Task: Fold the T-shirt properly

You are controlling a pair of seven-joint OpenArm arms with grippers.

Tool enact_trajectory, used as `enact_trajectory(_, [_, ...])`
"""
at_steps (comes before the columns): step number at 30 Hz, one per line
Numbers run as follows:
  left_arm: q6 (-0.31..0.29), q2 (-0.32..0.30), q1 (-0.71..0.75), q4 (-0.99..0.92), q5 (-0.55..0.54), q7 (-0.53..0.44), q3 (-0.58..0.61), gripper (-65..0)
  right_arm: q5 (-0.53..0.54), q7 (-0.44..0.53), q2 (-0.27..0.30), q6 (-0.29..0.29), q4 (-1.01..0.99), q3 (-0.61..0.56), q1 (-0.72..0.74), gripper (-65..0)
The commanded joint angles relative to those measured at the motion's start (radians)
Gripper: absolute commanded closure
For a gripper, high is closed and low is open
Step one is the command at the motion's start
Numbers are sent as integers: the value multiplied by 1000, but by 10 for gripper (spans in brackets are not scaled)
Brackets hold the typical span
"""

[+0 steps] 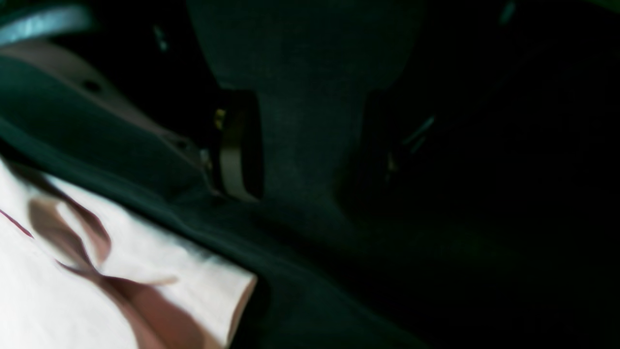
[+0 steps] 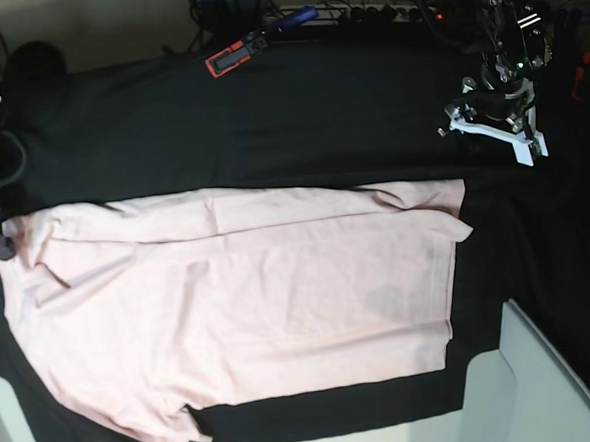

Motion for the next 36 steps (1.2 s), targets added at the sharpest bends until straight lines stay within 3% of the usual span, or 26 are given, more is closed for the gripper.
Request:
enact_trajectory(1, [0, -10, -1, 14, -5, -19, -5, -311, 20, 7, 24, 17, 13, 2, 16, -421])
enact_trajectory(11, [0, -10, -3, 14, -5, -19, -6, -311, 46, 5, 21, 20, 19, 2, 15, -425])
enact_trajectory(16, [0, -11, -9, 13, -5, -19, -6, -312, 87, -73, 25, 133, 19, -22, 2, -429])
enact_trajectory(22, [0, -11, -10, 13, -5, -19, -6, -312, 89, -82, 21, 130, 18, -137, 32, -429])
enact_trajectory(32, [0, -11, -3, 13, -5, -19, -6, -312, 92, -79, 16, 129, 12, -137, 36, -418])
enact_trajectory(34, [0, -11, -3, 13, -5, -19, -6, -312, 92, -79, 15, 129, 12, -137, 35, -390])
enact_trajectory(36, [0, -11, -3, 13, -5, -19, -6, -312, 92, -79, 15, 129, 12, -137, 35, -310])
